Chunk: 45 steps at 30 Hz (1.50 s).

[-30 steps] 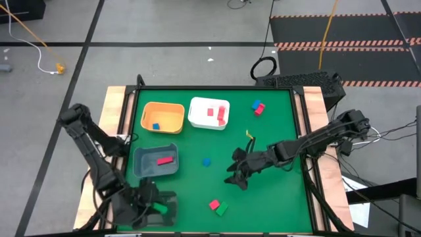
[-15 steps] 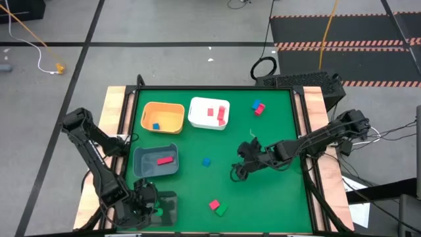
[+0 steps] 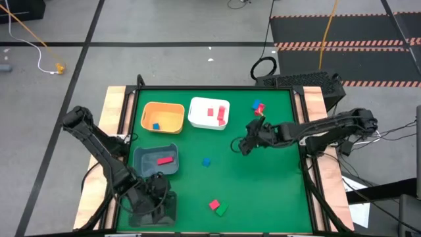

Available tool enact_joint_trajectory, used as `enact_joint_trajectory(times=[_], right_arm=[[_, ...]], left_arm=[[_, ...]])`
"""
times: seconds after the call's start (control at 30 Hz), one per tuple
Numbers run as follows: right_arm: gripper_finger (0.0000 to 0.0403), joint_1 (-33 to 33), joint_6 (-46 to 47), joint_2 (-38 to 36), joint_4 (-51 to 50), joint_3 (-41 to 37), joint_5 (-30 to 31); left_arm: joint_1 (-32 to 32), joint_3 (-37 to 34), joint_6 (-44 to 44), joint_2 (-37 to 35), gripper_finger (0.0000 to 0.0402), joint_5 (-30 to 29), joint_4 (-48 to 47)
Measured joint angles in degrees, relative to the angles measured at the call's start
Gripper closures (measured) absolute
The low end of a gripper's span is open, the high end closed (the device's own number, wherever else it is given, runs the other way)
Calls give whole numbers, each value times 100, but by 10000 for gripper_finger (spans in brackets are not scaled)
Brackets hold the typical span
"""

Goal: Sort & place blocks by color
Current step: Put the top red block into the grey bin

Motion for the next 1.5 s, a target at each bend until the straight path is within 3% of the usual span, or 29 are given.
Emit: enact_joint_trajectory(times=[0.37, 0.67, 0.93, 1.23, 1.5], right_arm=[[104, -1927, -901, -108, -524, 0, -289], [106, -3054, -2465, 102, -514, 0, -297], [106, -3424, -3188, 821, -213, 0, -308], [107, -3664, -3328, 1263, 214, 0, -541], [173, -3777, -3477, 1387, 328, 0, -612]], left_arm=[[1568, 0, 1918, -930, 211, -304, 210], [2715, 2, 3610, -1206, 211, -85, 1767], [3602, 0, 4884, -1199, 211, -47, 3099], [4589, 1, 5059, -1477, 211, -50, 3255], [5152, -9, 5052, -1636, 211, -50, 3220]])
